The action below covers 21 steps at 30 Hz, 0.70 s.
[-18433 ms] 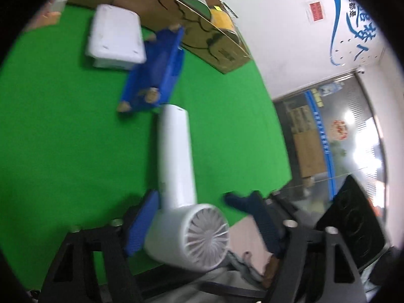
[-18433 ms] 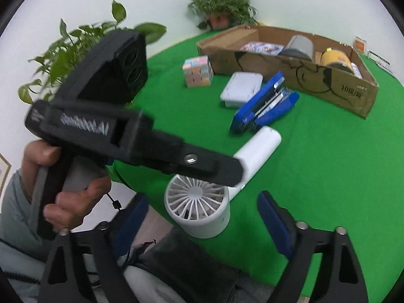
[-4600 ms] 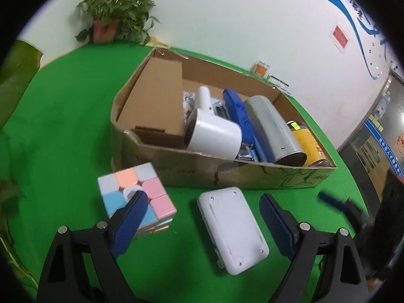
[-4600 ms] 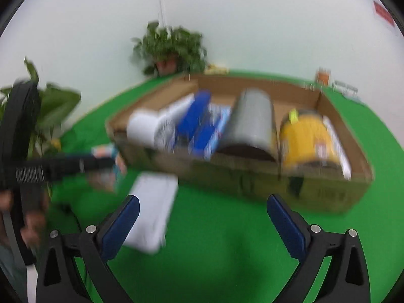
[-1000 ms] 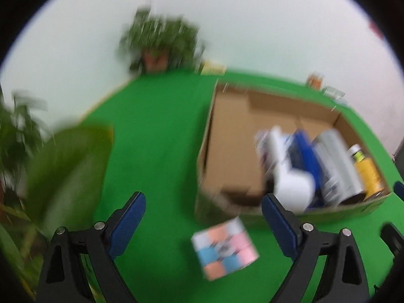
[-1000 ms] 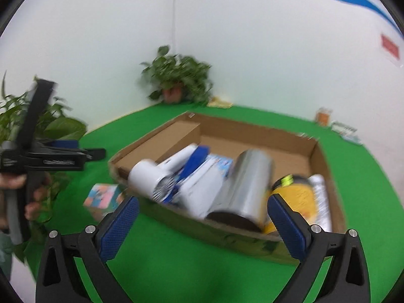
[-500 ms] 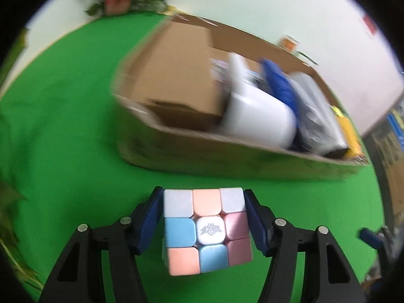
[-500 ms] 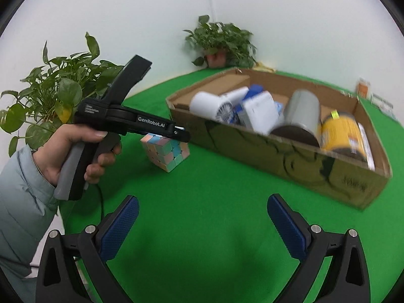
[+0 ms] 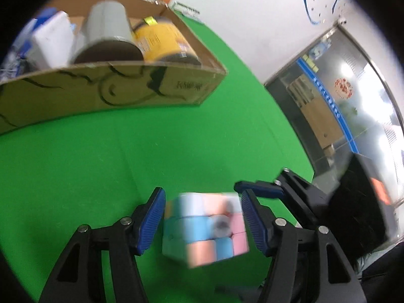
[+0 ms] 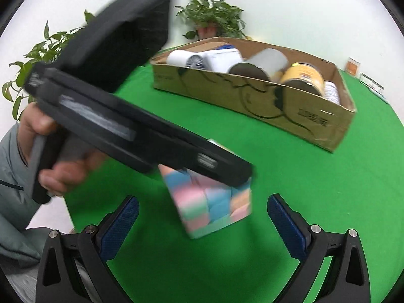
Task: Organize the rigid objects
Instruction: 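Move the left gripper to the pastel Rubik's cube and grasp it, then lift the cube with the left gripper and carry it over the box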
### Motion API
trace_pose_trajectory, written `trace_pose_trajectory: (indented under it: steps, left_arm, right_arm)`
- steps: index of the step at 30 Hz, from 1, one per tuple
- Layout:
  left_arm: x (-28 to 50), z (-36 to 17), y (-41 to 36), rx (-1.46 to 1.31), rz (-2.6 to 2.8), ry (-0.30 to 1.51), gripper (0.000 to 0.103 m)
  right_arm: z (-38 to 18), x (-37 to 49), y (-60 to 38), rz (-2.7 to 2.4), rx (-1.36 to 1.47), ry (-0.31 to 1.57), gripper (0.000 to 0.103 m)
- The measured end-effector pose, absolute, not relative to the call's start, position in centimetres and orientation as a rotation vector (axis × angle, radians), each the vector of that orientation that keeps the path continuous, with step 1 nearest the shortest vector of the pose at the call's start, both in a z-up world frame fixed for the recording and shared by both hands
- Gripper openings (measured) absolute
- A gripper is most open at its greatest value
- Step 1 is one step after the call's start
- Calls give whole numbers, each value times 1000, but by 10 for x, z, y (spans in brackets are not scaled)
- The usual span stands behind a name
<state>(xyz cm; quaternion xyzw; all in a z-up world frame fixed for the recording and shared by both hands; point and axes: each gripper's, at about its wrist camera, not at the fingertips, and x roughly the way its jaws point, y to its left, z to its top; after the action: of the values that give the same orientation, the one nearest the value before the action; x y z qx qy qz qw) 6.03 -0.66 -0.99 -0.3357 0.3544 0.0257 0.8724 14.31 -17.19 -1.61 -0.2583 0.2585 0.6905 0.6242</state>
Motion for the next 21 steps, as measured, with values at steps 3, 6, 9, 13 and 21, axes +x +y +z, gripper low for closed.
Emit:
trace_pose_trajectory:
  steps: [3, 6, 9, 13, 21]
  left_arm:
    - [38, -1, 4, -751, 95, 702, 62]
    - [14, -2, 12, -798, 152, 681, 62]
    - [-3, -16, 17, -844, 203, 677, 62]
    - [-8, -31, 4, -928, 185, 682, 62]
    - [24, -54, -15, -1064, 17, 745, 62]
  right_arm:
    - [-22, 161, -160, 1609, -605, 633, 102]
    - [-27, 164, -146, 1651, -643, 637, 74]
    - [-30, 162, -144, 1668, -647, 687, 61]
    - [-38, 151, -155, 1532, -727, 669, 57]
    - [-31, 159, -181, 1458, -621, 712, 56]
